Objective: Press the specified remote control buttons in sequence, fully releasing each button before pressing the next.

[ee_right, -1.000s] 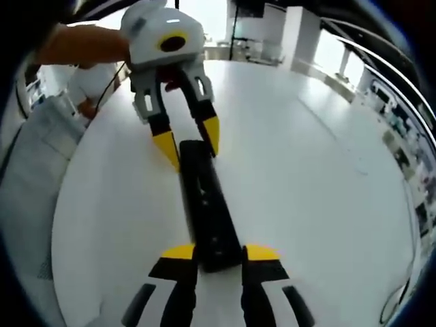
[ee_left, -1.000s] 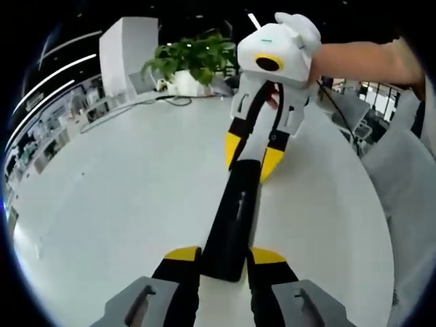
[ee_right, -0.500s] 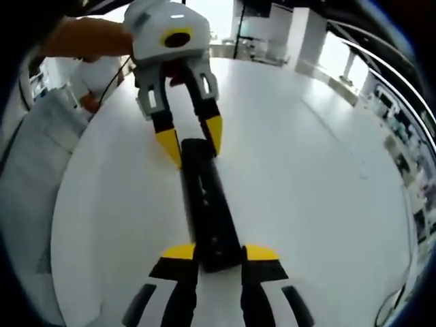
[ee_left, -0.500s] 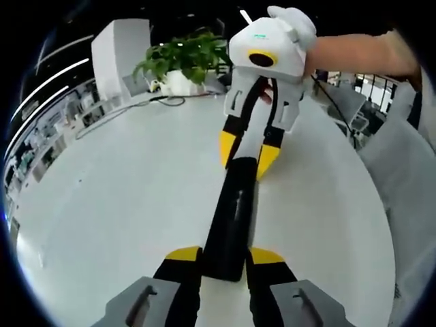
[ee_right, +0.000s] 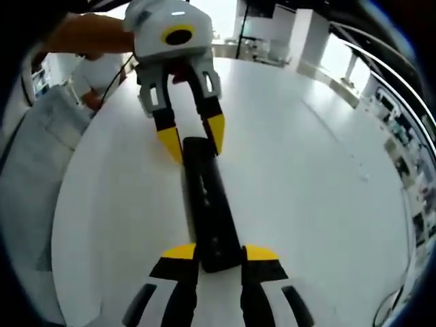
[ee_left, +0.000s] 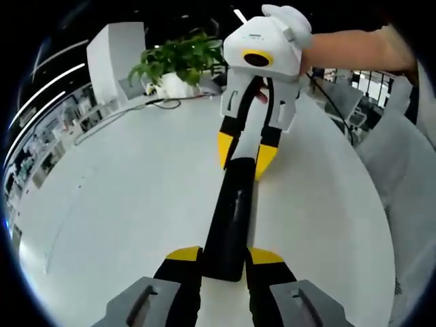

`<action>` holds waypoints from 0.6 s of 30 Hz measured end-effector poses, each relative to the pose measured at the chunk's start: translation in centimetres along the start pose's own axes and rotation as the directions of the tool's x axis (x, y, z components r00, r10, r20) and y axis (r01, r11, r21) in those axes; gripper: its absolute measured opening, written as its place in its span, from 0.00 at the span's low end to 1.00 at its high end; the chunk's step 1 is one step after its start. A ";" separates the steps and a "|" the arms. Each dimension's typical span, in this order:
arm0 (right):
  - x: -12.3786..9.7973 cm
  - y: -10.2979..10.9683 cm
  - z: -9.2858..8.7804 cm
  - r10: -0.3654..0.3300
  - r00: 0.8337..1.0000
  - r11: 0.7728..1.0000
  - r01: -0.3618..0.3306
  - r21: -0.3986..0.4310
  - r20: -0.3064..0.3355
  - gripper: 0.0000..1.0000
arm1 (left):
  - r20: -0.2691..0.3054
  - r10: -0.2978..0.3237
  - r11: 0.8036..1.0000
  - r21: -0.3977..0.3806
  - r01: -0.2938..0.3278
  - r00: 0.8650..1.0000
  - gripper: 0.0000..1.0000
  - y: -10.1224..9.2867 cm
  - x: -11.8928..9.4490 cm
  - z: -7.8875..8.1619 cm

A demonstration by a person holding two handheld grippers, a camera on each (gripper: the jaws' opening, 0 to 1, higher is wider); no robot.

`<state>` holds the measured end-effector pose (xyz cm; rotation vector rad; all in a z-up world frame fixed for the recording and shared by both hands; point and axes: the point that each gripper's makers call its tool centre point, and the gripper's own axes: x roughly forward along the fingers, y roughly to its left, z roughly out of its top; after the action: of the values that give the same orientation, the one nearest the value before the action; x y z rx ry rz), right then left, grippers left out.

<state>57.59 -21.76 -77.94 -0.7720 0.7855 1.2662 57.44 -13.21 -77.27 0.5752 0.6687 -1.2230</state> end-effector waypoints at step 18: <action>-0.7 2.3 -0.3 0.010 1.000 1.000 -0.010 0.006 -0.001 0.20 | -0.007 -0.013 1.000 0.019 0.013 1.000 0.24 -2.3 -0.3 0.1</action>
<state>55.24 -22.07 -77.60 -0.7647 0.7944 1.2719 55.21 -13.66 -77.05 0.5917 0.6679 -1.2411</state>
